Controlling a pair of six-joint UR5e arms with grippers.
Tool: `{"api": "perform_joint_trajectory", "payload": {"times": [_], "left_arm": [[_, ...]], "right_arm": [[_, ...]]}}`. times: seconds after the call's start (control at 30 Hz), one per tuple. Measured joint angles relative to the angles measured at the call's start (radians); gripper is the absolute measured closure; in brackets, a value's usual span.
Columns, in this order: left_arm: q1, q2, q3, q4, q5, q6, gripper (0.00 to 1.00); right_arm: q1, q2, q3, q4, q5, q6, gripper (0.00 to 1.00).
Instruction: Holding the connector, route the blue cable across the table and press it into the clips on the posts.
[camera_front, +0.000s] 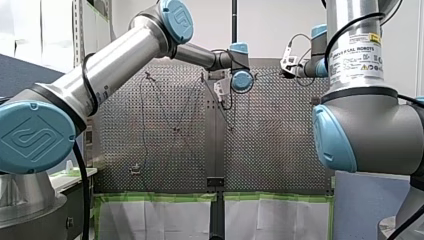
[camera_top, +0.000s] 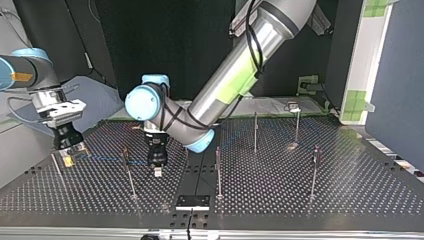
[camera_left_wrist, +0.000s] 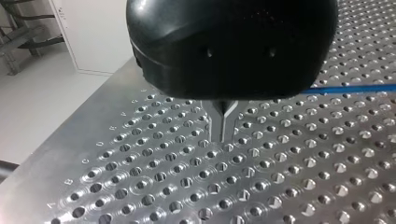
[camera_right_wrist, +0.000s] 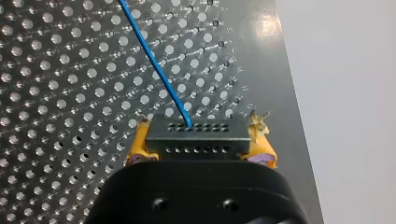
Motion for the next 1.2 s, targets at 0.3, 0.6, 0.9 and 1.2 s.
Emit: {"api": "perform_joint_trajectory", "payload": {"times": [0.3,0.6,0.9,1.2], "left_arm": [[-0.003,0.0,0.0,-0.031,0.026,-0.012,0.4],[-0.009,0.0,0.0,-0.064,0.026,-0.009,0.0],[-0.012,0.0,0.0,-0.104,0.024,-0.012,0.0],[-0.032,0.039,-0.025,-0.186,0.002,-0.064,0.0]], "right_arm": [[-0.01,0.001,0.0,0.0,-0.001,-0.005,1.0],[-0.006,0.001,0.0,0.001,-0.001,-0.007,1.0],[-0.004,0.001,0.0,0.004,-0.001,-0.008,1.0],[-0.004,0.002,0.0,0.005,-0.002,-0.008,1.0]]}}
